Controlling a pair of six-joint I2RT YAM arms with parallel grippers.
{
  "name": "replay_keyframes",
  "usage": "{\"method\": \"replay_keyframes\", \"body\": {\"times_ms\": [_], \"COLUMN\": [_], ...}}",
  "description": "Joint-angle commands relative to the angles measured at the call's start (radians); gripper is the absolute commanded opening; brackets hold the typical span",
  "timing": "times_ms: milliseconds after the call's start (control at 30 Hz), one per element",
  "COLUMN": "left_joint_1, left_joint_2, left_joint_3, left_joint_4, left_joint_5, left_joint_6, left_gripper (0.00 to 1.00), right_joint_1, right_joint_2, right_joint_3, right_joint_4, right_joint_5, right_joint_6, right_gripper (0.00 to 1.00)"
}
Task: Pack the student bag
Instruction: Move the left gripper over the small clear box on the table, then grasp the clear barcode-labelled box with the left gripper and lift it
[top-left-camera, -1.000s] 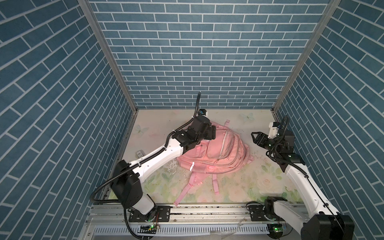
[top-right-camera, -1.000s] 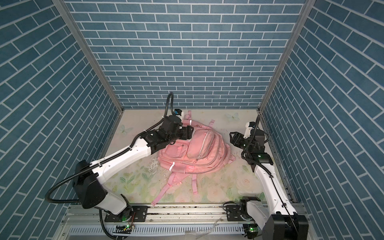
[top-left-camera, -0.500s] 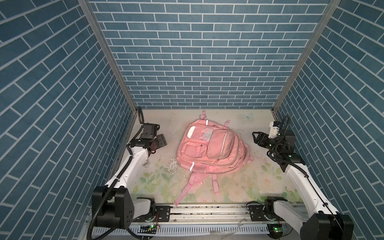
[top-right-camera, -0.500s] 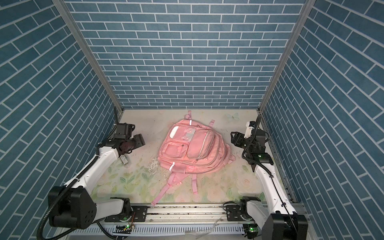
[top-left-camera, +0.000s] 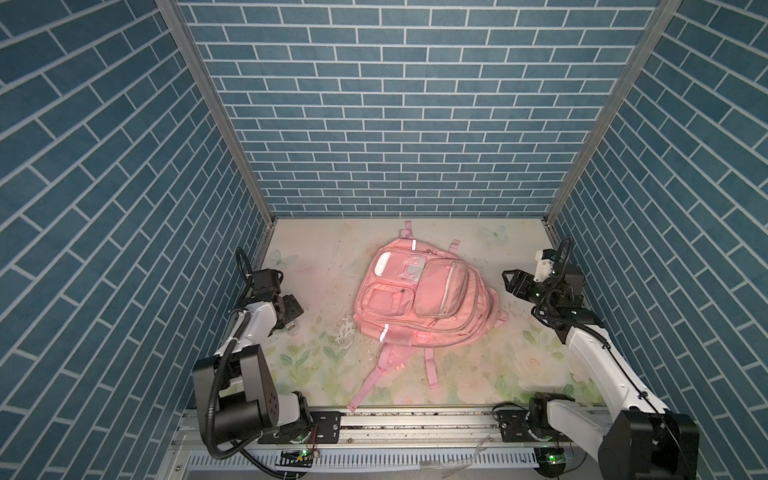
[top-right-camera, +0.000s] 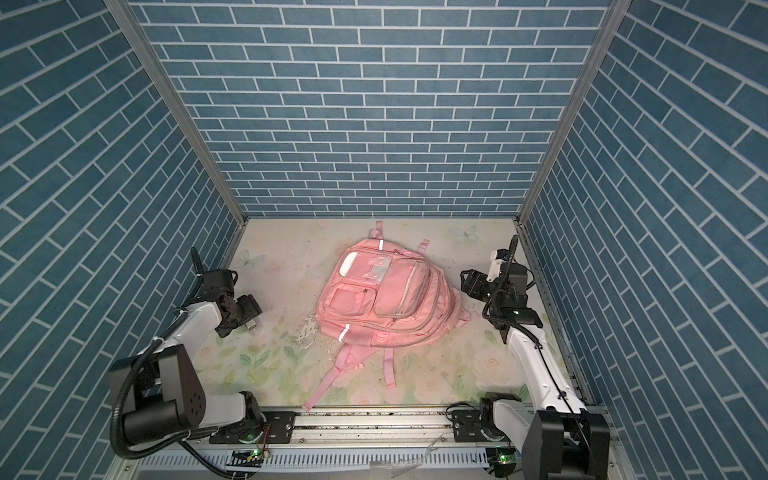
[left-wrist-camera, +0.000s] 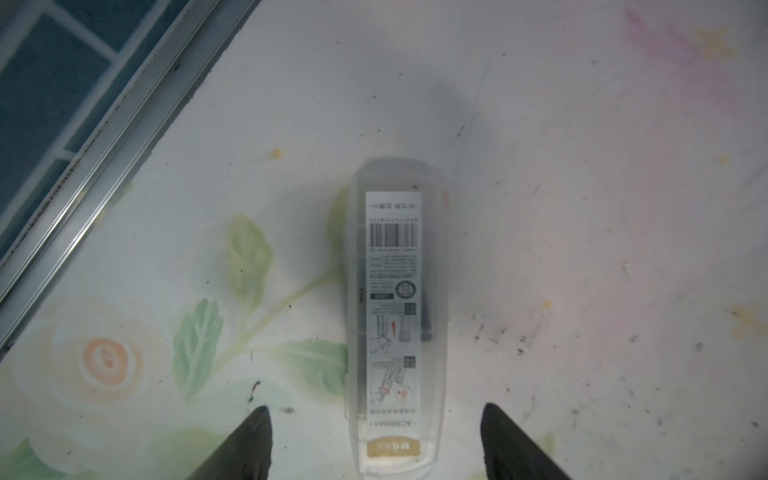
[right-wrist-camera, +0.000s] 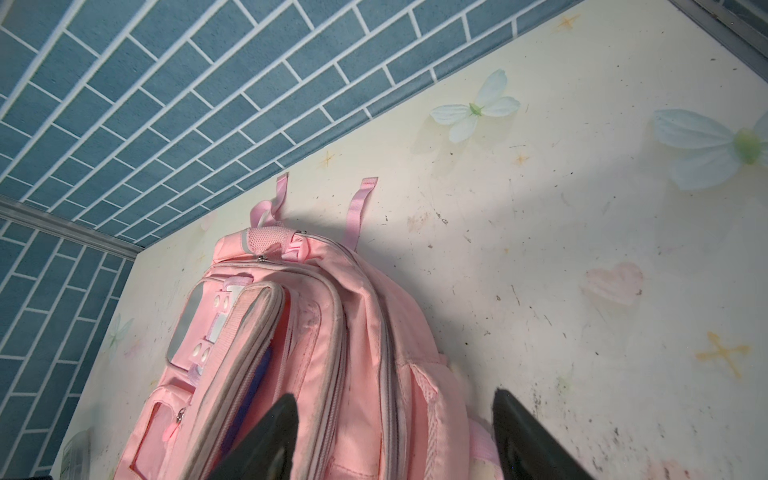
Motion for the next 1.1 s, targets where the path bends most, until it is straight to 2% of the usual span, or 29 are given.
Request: {"method": "replay_keyframes", "body": {"times_ms": [0, 433, 767, 900, 1067], "left_joint_1": [0.014, 0.014, -0.003, -0.048, -0.078], "left_joint_2": [0.047, 0.139, 0.180, 0.180, 0.183], "left_joint_3": [0.018, -0.034, -0.047, -0.046, -0.060], "left_joint_4": [0.028, 0.142, 0.153, 0.134, 0.115], "left_joint_5": [-0.012, 0.056, 0.141, 0.140, 0.125], "left_joint_6": [0.024, 0.061, 0.101, 0.112, 0.106], "left_gripper": [0.77, 0.73, 0.59, 0.49, 0.46], "right_joint_1": [-0.009, -0.017, -0.017, -0.016, -0.019], "right_joint_2": [0.016, 0.041, 0.087, 0.103, 0.108], "right_joint_3": [0.004, 0.026, 0.016, 0.018, 0.019], "right_joint_4": [0.023, 0.024, 0.045, 0.046, 0.048], "right_joint_5": [-0.028, -0.028, -0.035, -0.038, -0.041], "right_joint_6": [-0.031, -0.013, -0.003, -0.007, -0.013], "right_gripper": [0.74, 0.73, 0.71, 0.70, 0.70]}}
